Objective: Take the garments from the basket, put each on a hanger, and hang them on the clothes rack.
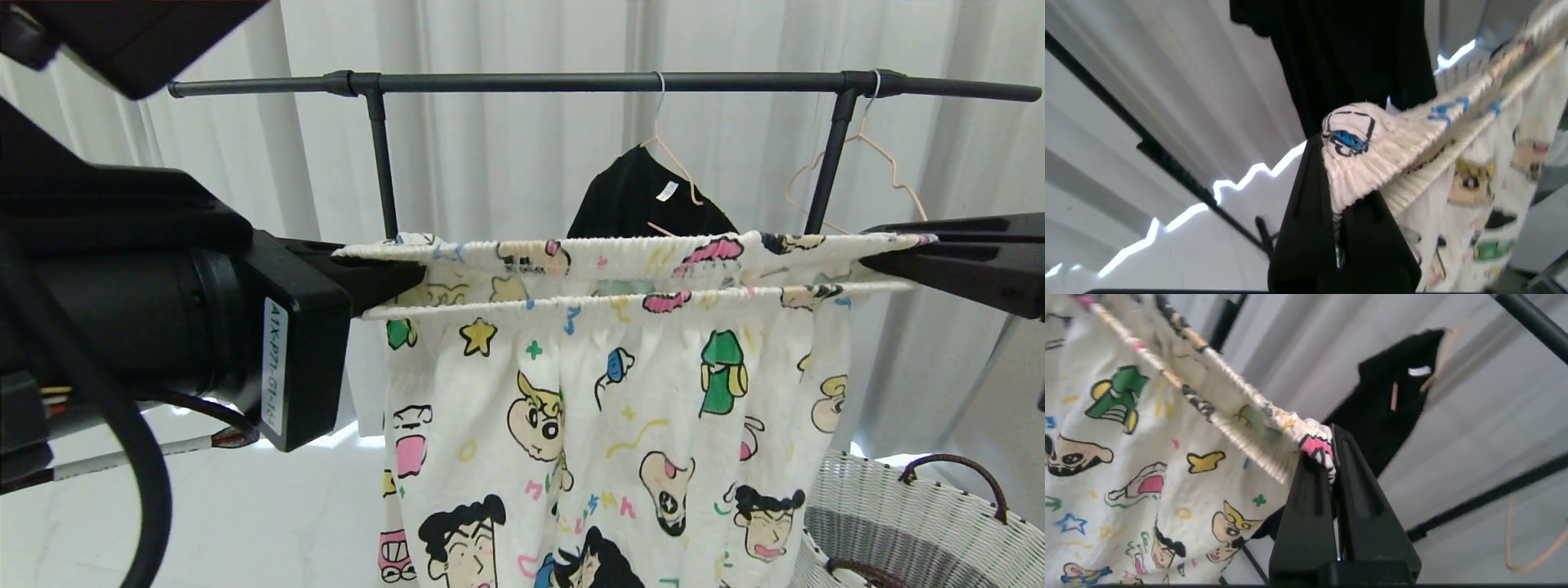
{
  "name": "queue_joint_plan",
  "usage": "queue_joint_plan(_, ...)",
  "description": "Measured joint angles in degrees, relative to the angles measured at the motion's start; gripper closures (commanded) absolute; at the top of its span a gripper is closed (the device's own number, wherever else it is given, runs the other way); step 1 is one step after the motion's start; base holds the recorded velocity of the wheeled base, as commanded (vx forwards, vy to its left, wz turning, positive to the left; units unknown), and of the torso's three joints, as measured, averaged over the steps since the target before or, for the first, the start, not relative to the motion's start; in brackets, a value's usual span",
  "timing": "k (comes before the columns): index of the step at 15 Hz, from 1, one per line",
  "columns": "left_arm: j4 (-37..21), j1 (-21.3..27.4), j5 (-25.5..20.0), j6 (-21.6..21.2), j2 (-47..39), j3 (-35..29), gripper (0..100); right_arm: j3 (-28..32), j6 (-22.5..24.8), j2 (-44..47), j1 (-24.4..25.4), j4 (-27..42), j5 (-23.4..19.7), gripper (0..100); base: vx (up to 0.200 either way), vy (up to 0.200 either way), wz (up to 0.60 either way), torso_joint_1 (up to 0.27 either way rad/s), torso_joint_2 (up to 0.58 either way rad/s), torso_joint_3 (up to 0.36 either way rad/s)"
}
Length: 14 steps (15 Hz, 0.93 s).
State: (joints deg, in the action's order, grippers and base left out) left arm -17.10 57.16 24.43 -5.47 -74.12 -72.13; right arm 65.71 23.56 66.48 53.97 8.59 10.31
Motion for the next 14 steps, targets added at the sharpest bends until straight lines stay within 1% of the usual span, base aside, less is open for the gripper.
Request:
queue_joint_plan(2,0.5,0.1,0.4,0.0,-0.3,-0.2,100,-0.9,0.0,-0.5,1.5,0.1,0.5,100,0.0,0.0,0.0,0.0,0.0,0.0)
queue_joint_plan(4,1.0,0.0,1.5,0.0,-0.4,-0.2,100,-1.2,0.1,-1.5,2.0,1.3,0.5,100,0.0,0.0,0.0,0.0,0.0,0.0)
queue_joint_plan(5,2.2,0.2,1.6,0.0,-0.6,0.0,100,-1.3,0.0,-2.3,2.6,4.2,0.5,100,0.0,0.0,0.0,0.0,0.0,0.0)
queue_joint_plan(7,3.4,2.4,1.6,-0.1,-1.2,0.4,100,-1.3,0.0,-4.4,6.1,9.7,0.5,100,0.0,0.0,0.0,0.0,0.0,0.0)
queue_joint_plan(9,3.8,3.8,1.6,-0.1,-2.5,0.7,100,-1.3,0.0,-6.3,11.0,13.1,0.5,100,0.0,0.0,0.0,0.0,0.0,0.0)
queue_joint_plan(11,3.8,4.2,1.6,0.0,-3.6,0.7,100,-1.4,0.0,-7.5,14.7,14.3,0.5,100,0.0,0.0,0.0,0.0,0.0,0.0)
queue_joint_plan(14,3.8,4.4,1.7,0.0,-4.6,0.8,100,-1.6,0.0,-8.1,16.9,14.4,0.4,100,0.0,0.0,0.0,0.0,0.0,0.0)
